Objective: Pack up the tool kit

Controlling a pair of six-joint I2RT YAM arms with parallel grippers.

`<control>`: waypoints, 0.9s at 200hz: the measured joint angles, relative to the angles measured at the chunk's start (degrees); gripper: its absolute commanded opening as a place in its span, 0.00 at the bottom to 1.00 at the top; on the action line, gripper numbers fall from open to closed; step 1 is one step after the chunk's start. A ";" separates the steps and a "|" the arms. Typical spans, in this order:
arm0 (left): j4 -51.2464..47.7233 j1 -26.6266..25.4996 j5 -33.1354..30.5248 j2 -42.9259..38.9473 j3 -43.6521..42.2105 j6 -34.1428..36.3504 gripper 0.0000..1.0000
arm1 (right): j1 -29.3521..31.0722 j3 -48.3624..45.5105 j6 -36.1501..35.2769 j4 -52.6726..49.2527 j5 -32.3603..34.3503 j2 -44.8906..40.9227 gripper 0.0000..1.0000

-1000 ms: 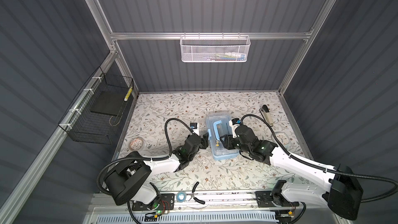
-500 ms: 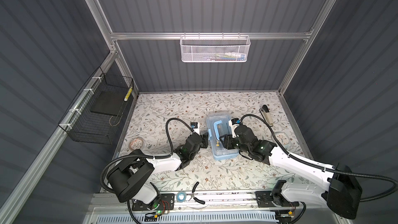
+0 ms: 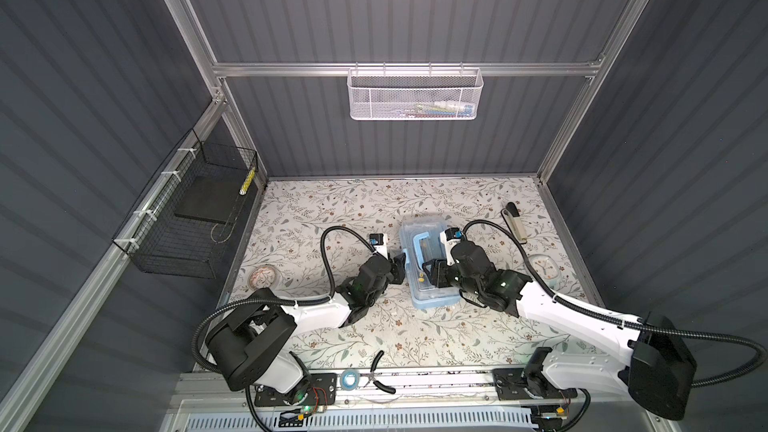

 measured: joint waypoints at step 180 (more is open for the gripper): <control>0.07 0.11 2.67 2.69 2.80 -1.49 0.44 | -0.24 -0.72 -0.02 1.73 -0.15 0.17 0.51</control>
